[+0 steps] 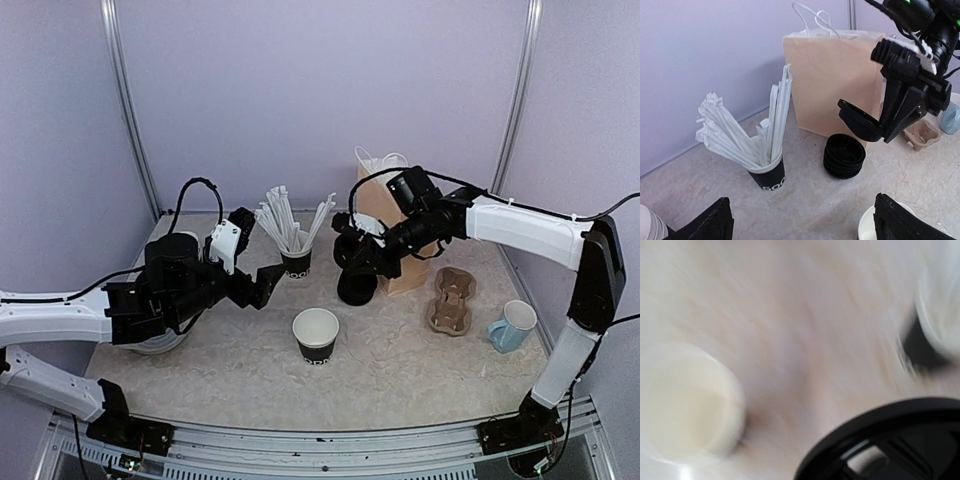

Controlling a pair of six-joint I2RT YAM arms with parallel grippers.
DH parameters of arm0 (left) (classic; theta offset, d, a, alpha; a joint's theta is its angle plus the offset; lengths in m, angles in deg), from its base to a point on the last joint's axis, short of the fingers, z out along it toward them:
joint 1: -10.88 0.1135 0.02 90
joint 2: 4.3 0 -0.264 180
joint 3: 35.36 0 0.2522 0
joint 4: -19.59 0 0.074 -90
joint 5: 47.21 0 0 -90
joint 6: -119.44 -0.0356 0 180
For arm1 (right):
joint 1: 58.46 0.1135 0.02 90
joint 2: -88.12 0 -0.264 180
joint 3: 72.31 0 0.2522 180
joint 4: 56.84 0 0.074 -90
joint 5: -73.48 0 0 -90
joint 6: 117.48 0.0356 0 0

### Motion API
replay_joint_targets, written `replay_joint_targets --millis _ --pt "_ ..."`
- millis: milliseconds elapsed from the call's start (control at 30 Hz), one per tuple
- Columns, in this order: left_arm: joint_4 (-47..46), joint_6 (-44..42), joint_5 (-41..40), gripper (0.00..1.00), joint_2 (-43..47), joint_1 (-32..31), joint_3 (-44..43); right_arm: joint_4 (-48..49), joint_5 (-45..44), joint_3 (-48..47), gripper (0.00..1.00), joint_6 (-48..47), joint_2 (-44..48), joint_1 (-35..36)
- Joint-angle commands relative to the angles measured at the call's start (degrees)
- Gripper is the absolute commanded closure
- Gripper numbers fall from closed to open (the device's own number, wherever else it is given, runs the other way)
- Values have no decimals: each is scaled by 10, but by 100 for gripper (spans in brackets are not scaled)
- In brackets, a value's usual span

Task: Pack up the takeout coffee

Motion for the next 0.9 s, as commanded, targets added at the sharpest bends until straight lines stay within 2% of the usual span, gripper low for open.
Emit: replay_joint_targets --millis 0,133,233,333,567,867 --pt "-161 -111 98 8 4 18 -3 -68 219 -52 92 7 47 7" --pt "-216 -125 148 8 -37 19 -8 -94 323 -81 95 14 58 7" --pt "-289 -126 190 1 -59 14 8 -97 369 -89 96 30 61 6" --pt "-352 -136 201 1 -86 4 5 -92 401 -89 96 45 63 6" --pt "-391 -162 234 2 -149 -32 -32 -78 415 -85 95 62 64 5" --pt "-405 -154 261 6 -186 -38 -50 -70 424 -78 94 73 66 1"
